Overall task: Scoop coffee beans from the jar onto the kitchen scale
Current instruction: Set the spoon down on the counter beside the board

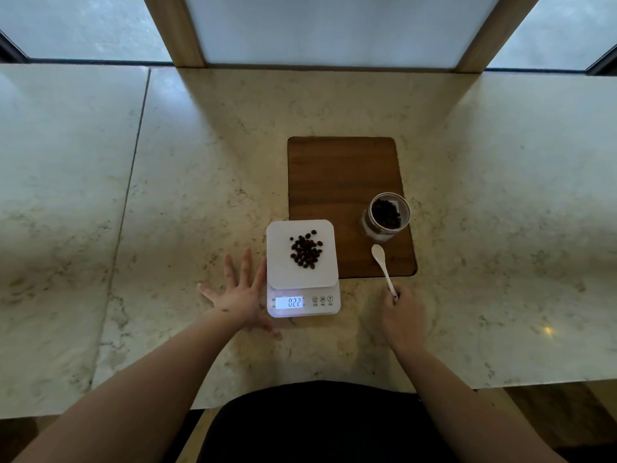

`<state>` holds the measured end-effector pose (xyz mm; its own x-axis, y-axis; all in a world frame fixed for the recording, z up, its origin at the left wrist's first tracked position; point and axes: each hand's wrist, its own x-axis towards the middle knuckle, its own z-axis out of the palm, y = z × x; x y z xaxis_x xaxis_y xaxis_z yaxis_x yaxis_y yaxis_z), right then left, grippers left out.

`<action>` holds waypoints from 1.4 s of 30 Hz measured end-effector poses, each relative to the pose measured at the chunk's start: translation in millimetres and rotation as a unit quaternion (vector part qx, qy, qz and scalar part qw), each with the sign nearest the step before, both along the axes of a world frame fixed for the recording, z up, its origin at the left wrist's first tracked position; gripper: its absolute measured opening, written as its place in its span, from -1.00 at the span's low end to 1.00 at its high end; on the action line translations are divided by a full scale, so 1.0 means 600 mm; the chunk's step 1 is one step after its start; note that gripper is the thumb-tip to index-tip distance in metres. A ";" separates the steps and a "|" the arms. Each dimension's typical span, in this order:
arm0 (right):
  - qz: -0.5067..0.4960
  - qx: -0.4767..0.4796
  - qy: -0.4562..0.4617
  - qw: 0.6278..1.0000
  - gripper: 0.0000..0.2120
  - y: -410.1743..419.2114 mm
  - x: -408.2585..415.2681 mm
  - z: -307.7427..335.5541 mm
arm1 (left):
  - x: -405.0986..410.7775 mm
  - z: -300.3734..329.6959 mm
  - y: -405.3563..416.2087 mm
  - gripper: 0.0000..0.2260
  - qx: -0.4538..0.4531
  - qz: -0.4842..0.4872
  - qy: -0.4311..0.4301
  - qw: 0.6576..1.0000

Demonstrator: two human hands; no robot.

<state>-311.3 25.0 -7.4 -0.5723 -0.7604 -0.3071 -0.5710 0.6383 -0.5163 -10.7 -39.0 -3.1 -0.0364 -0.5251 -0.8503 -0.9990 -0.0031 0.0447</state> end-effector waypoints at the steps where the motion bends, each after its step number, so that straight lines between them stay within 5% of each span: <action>1: 0.001 -0.004 0.013 1.000 -0.86 0.001 -0.001 -0.001 | 0.000 0.001 0.000 0.45 0.000 -0.001 -0.001 1.000; 9: -0.042 0.002 0.012 0.999 -0.97 -0.001 0.001 0.006 | 0.002 -0.007 -0.001 0.44 -0.009 -0.004 -0.007 1.000; 21: -0.084 0.014 0.002 0.996 -0.85 0.017 -0.007 -0.008 | -0.001 0.001 0.002 0.42 -0.001 -0.010 -0.003 1.000; 38: -0.037 0.024 0.022 0.999 -0.86 0.014 -0.002 0.008 | 0.001 -0.004 0.002 0.43 -0.020 -0.006 0.005 1.000; 42: 0.094 -0.002 0.035 0.995 -0.87 0.014 0.021 0.016 | 0.006 -0.013 0.005 0.45 -0.027 -0.003 0.015 1.000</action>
